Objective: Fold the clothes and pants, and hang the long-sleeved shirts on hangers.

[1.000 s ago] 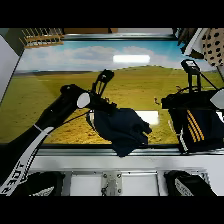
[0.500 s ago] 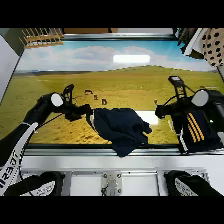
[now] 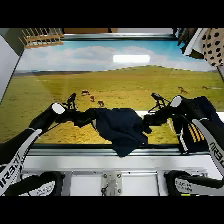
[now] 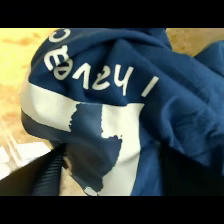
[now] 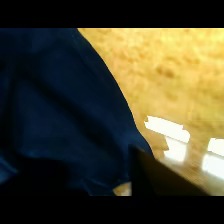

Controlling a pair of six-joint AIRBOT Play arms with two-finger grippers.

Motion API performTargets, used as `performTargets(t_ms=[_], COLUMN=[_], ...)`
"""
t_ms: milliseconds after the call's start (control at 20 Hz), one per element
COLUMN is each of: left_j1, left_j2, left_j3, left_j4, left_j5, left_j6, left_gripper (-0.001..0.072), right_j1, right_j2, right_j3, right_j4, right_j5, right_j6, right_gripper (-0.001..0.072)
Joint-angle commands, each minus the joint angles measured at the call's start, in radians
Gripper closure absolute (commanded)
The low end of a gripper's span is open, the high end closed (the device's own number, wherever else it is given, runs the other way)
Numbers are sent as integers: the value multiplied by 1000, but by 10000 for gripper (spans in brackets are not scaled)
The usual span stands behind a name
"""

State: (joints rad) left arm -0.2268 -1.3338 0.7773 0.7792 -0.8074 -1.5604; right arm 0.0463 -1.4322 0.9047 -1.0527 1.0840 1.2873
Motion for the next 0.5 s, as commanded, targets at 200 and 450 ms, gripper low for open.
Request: performTargets(t_ms=[200, 450], left_j1=[105, 289], left_j2=[17, 179], left_j3=[103, 576], left_j4=[19, 16], left_j5=[-5, -174], left_j6=[27, 177], left_gripper=[701, 700], right_j1=[-1, 4], right_j2=[30, 285], right_j3=[106, 452], right_j4=[-37, -111], right_j5=[19, 201], right_j6=[-9, 31], right_gripper=[696, 696])
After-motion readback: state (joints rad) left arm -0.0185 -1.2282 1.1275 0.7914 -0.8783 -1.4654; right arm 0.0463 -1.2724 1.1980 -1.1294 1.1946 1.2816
